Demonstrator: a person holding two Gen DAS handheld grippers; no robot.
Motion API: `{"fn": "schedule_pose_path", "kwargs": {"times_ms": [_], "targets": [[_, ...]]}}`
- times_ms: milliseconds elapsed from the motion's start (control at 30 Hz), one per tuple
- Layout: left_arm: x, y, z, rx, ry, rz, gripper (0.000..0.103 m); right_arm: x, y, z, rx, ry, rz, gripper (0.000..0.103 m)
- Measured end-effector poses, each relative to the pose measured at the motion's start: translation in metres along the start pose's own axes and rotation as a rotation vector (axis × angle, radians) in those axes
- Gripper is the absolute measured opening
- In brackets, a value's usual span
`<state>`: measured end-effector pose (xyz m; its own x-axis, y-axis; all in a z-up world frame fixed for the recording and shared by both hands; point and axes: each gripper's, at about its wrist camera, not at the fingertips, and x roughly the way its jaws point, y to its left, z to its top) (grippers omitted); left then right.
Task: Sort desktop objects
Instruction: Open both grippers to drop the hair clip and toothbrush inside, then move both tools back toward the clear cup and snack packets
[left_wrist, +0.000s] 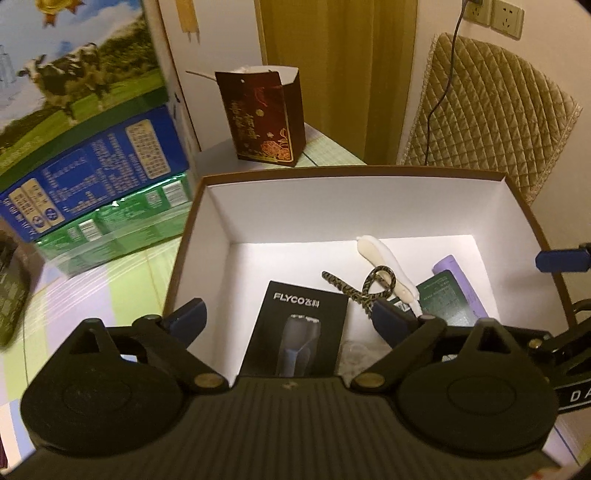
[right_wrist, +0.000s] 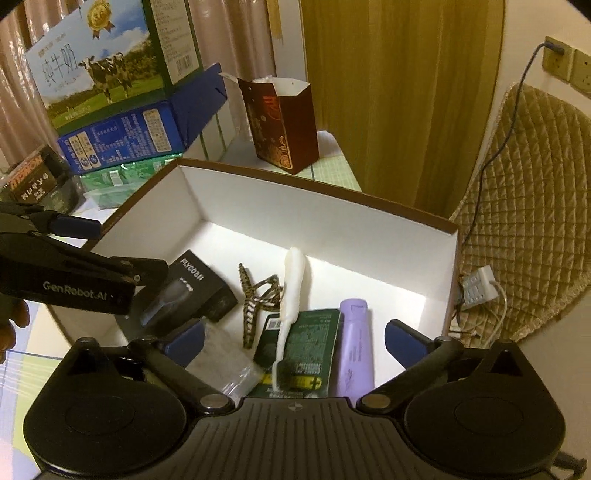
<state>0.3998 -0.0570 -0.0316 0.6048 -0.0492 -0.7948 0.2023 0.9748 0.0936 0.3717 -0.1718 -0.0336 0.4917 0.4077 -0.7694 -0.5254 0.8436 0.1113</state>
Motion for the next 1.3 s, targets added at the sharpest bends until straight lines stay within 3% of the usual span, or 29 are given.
{"fn": "schedule_pose_path", "kwargs": {"times_ms": [800,1300], "targets": [[-0.113,0.001,-0.068,-0.061,-0.090,0.025,0.095,-0.083,0.045,-0.048,0.049,-0.059,0.019,0.101],[-0.154,0.011,-0.124,-0.081,-0.088,0.007,0.095,-0.118,0.064,-0.080,0.083,-0.053,0.032,0.101]]}}
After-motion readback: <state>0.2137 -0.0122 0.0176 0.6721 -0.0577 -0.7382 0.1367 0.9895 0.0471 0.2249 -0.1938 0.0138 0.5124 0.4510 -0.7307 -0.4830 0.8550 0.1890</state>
